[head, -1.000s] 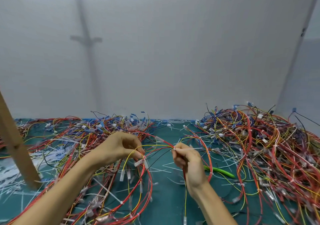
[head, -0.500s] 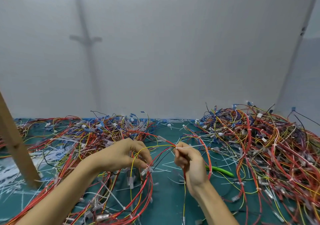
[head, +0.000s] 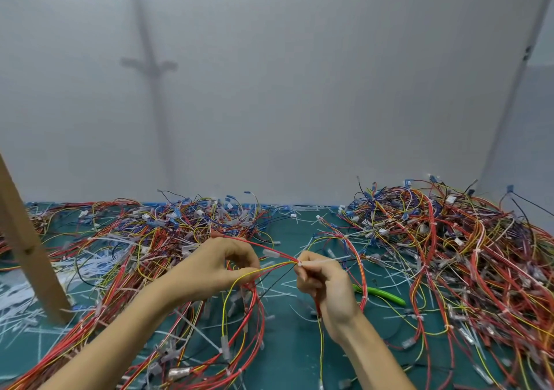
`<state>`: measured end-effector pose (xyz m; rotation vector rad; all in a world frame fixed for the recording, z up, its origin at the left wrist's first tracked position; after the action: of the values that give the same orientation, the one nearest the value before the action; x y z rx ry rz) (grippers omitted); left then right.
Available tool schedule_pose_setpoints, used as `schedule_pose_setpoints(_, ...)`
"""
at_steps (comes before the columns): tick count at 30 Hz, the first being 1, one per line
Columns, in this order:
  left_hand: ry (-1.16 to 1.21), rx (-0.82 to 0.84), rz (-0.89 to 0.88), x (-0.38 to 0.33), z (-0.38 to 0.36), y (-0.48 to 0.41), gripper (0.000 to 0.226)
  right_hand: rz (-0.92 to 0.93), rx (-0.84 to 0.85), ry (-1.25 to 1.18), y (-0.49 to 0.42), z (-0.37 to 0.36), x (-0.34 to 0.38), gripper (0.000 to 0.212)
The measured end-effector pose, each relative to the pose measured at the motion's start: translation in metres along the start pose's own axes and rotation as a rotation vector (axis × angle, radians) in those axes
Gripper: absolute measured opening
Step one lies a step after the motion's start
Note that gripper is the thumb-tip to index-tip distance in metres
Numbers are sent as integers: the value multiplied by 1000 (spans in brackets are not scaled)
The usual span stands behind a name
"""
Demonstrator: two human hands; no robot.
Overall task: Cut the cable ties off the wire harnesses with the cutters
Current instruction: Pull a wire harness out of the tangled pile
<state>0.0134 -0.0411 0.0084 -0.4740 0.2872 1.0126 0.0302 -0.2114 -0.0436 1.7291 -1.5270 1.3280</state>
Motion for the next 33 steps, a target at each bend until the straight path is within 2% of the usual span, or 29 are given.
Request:
schedule_pose_setpoints(6,-52,31,52,13,3,0,12,46,-73,-301,-2,13,8,19)
schedule_pose_setpoints(8,-93,171,108,22,1,2,15,68,-106,-352,-3,18,11,16)
schedule_pose_setpoints(10,-130,400,205,31,-6,7,13,91,-139,-365,-4,23,13,14)
schedule_pose_setpoints(12,-142,579,306,36,-12,13,22,118,-172,-350,-6,26,15,16)
schedule_pose_setpoints(13,-142,617,342,39,-13,14,27,132,-184,-336,-7,27,15,17)
schedule_pose_setpoints(15,-216,590,395,42,-15,10,26,158,-200,-310,-7,27,17,21)
schedule_pose_setpoints(16,-337,528,420,42,-14,6,24,165,-201,-298,-6,28,18,23)
schedule_pose_setpoints(19,-896,187,411,22,-6,-13,23,154,-206,-258,-6,28,21,26)
schedule_pose_setpoints(20,-974,89,374,10,-9,-20,20,153,-210,-241,-5,28,22,26)
schedule_pose_setpoints(21,-952,14,321,-1,-16,-27,18,157,-214,-217,-5,28,24,25)
schedule_pose_setpoints(23,-701,-8,222,-16,-33,-40,20,174,-224,-173,-5,30,29,24)
schedule_pose_setpoints(26,-383,268,188,-17,-78,-47,39,192,-235,-171,-2,33,35,28)
schedule_pose_setpoints(29,-462,470,338,6,-110,-36,53,215,-279,-131,1,40,38,33)
schedule_pose_setpoints(33,-551,517,520,45,-109,-24,69,223,-288,-128,0,46,38,28)
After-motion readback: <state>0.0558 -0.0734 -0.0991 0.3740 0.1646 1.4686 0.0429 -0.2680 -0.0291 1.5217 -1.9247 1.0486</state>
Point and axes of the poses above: each hand's wrist, its own y-axis away from the middle knuckle, its own z-axis out of the back of the hand, x = y × z, the point moved 6 cm from there along -y, towards the middle knuckle, and after that the axes turned 12 degrees about -y, right-handed, at the moved point
